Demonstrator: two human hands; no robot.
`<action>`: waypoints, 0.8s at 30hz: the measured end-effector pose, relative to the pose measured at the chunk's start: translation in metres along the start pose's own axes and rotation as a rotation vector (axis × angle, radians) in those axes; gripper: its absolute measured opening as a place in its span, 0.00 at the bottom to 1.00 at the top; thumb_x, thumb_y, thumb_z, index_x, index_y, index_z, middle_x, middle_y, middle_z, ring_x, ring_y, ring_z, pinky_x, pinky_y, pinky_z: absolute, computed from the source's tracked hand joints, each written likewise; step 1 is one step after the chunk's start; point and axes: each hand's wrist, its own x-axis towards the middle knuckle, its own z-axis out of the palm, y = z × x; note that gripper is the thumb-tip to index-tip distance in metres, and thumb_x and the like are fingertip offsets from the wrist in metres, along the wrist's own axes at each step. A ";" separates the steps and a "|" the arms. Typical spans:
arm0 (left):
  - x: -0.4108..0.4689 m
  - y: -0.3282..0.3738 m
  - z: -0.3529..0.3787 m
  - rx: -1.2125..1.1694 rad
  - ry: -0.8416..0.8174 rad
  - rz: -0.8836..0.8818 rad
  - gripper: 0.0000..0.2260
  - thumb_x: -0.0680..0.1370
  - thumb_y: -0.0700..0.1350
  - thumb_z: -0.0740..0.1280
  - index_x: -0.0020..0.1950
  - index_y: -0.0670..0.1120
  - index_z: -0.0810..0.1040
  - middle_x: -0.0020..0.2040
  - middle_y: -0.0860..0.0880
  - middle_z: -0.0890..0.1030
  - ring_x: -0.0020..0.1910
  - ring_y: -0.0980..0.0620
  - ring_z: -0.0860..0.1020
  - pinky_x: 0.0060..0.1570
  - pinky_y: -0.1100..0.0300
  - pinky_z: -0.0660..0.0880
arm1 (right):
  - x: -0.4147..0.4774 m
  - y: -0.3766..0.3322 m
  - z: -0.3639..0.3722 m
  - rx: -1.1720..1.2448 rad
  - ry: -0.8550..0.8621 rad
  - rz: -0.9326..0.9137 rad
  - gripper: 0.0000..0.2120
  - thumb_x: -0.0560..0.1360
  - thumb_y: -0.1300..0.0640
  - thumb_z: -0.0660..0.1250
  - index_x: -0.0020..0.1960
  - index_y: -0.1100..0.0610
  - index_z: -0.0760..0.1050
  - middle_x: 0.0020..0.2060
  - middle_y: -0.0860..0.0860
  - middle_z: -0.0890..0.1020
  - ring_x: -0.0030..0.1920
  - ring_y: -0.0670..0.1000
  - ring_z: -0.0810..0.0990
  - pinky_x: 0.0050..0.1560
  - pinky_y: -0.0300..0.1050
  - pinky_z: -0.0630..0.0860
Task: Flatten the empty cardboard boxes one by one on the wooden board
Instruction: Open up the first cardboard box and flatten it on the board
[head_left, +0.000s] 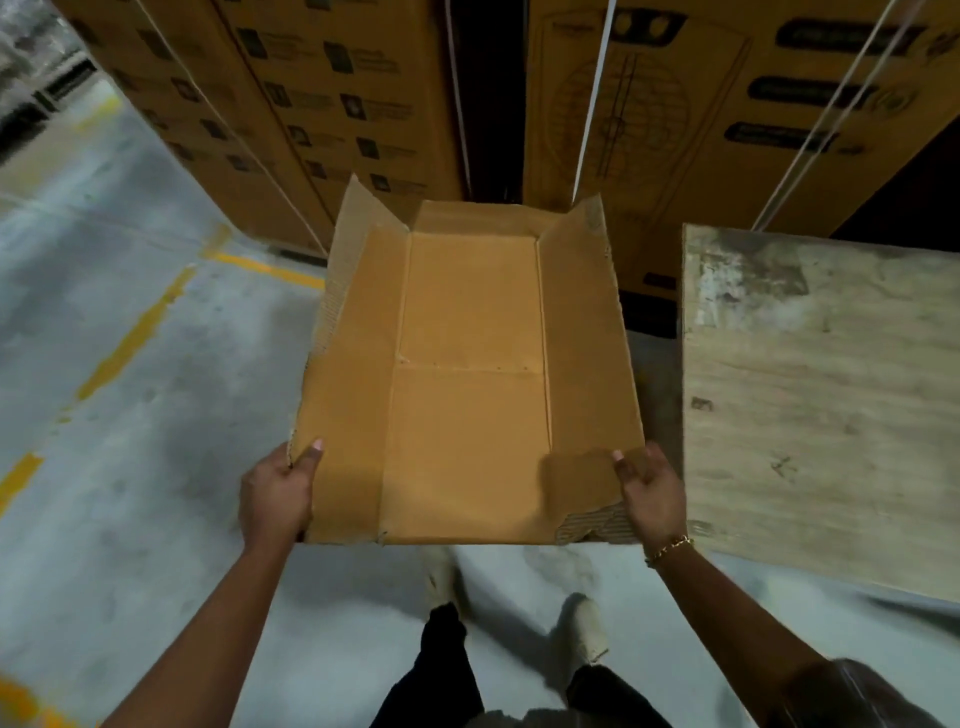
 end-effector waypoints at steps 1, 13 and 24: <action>0.019 -0.004 0.002 0.009 -0.029 0.007 0.16 0.79 0.57 0.67 0.56 0.46 0.83 0.45 0.44 0.83 0.45 0.41 0.80 0.49 0.47 0.77 | 0.001 0.001 0.013 -0.016 0.011 0.027 0.07 0.80 0.50 0.64 0.50 0.53 0.74 0.43 0.50 0.80 0.43 0.54 0.79 0.40 0.42 0.71; 0.164 -0.063 0.084 0.051 -0.269 0.053 0.16 0.79 0.55 0.67 0.54 0.43 0.84 0.45 0.42 0.84 0.44 0.41 0.80 0.47 0.50 0.76 | 0.052 0.030 0.111 0.017 0.039 0.220 0.15 0.79 0.44 0.64 0.58 0.53 0.74 0.53 0.49 0.78 0.51 0.54 0.78 0.56 0.54 0.76; 0.249 -0.195 0.253 -0.004 -0.363 0.035 0.17 0.79 0.56 0.67 0.57 0.44 0.83 0.48 0.44 0.84 0.47 0.42 0.81 0.53 0.47 0.77 | 0.143 0.185 0.237 0.095 0.103 0.347 0.18 0.76 0.58 0.69 0.62 0.65 0.75 0.55 0.58 0.79 0.52 0.53 0.74 0.42 0.42 0.68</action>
